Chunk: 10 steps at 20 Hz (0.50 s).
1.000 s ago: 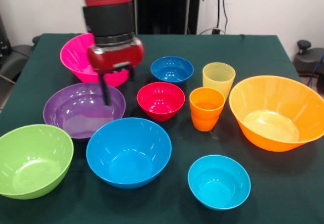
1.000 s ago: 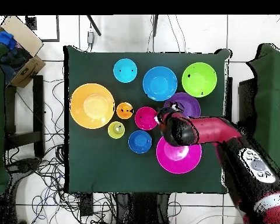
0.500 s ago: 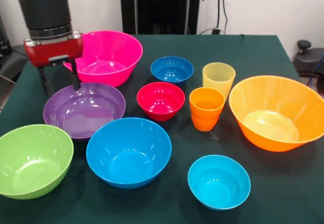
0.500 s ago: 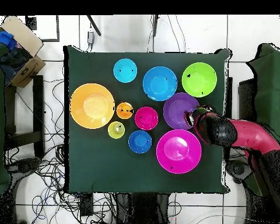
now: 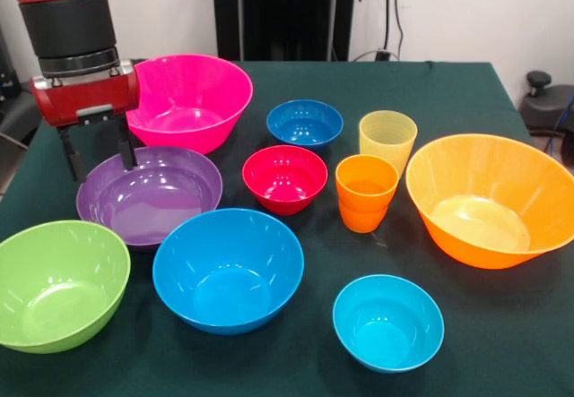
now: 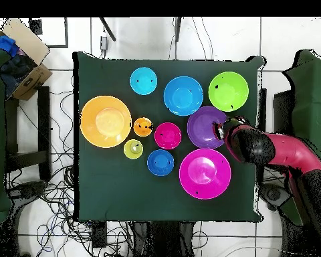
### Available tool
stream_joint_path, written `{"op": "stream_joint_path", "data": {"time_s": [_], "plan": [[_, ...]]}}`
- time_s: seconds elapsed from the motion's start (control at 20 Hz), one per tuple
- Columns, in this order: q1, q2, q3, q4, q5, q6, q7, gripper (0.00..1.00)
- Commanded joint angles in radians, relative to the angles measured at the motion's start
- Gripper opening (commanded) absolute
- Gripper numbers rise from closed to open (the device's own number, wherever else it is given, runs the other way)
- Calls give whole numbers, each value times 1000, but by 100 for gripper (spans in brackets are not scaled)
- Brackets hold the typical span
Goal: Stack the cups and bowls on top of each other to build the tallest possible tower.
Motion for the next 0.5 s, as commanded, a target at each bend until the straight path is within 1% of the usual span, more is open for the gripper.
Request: {"op": "stream_joint_path", "data": {"time_s": [0.05, 0.25, 0.5], "plan": [[31, 62, 65, -47, -97, 98, -318, 100], [31, 70, 68, -56, -110, 86, -306, 100], [18, 62, 89, -82, -92, 137, -351, 100]]}}
